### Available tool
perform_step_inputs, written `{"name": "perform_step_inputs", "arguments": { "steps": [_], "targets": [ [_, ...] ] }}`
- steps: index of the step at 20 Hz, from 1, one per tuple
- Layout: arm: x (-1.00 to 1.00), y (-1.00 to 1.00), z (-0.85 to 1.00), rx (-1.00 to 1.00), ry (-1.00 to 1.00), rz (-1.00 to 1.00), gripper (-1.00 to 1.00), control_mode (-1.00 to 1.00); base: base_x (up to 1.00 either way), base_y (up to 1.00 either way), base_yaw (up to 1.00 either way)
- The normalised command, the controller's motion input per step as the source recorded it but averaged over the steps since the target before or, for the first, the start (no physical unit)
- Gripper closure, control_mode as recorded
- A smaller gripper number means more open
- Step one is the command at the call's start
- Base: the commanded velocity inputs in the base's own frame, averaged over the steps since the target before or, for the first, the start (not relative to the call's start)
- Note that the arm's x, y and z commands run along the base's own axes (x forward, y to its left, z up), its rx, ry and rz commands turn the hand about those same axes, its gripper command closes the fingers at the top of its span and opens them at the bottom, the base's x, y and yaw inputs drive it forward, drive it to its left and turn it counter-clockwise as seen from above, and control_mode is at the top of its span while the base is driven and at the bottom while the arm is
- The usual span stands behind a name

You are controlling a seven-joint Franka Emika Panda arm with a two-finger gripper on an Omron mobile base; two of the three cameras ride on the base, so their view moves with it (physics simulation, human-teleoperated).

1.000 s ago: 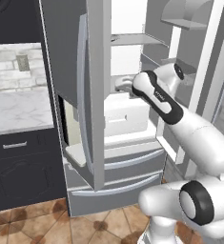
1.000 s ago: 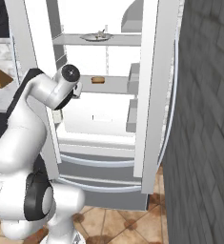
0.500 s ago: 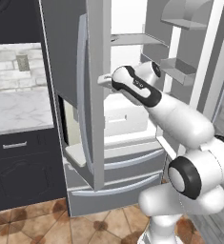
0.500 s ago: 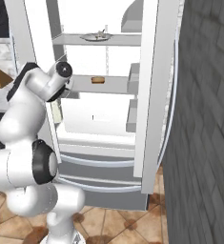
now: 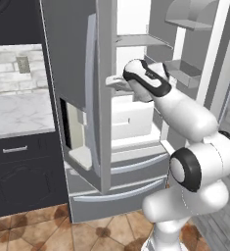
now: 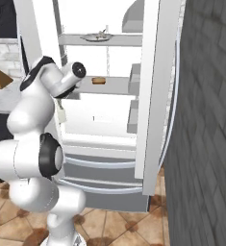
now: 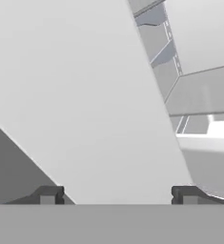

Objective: Retrieve the fish from the fridge and place it on the saucepan with marinade on the stove.

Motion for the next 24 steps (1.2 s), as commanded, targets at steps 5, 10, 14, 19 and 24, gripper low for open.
{"name": "perform_step_inputs", "arguments": {
  "steps": [5, 10, 14, 19, 24],
  "targets": [
    [0.29, 1.0, -0.36, -0.01, 0.0, 0.07, -1.0, -1.0, 0.0, 0.0, 0.0],
    [0.04, 1.0, -0.5, -0.04, -0.05, 0.07, -1.0, -1.0, 0.0, 0.0, 0.0],
    [-0.46, 1.0, -0.54, -0.03, -0.13, 0.14, -1.0, -1.0, 0.0, 0.0, 0.0],
    [-0.23, 0.39, -0.06, 0.0, -0.01, 0.07, -1.0, -1.0, 0.0, 0.0, 0.0],
    [-0.6, 1.0, -0.18, -0.08, -0.14, 0.18, -1.0, -1.0, 0.0, 0.0, 0.0]
  ]
}}
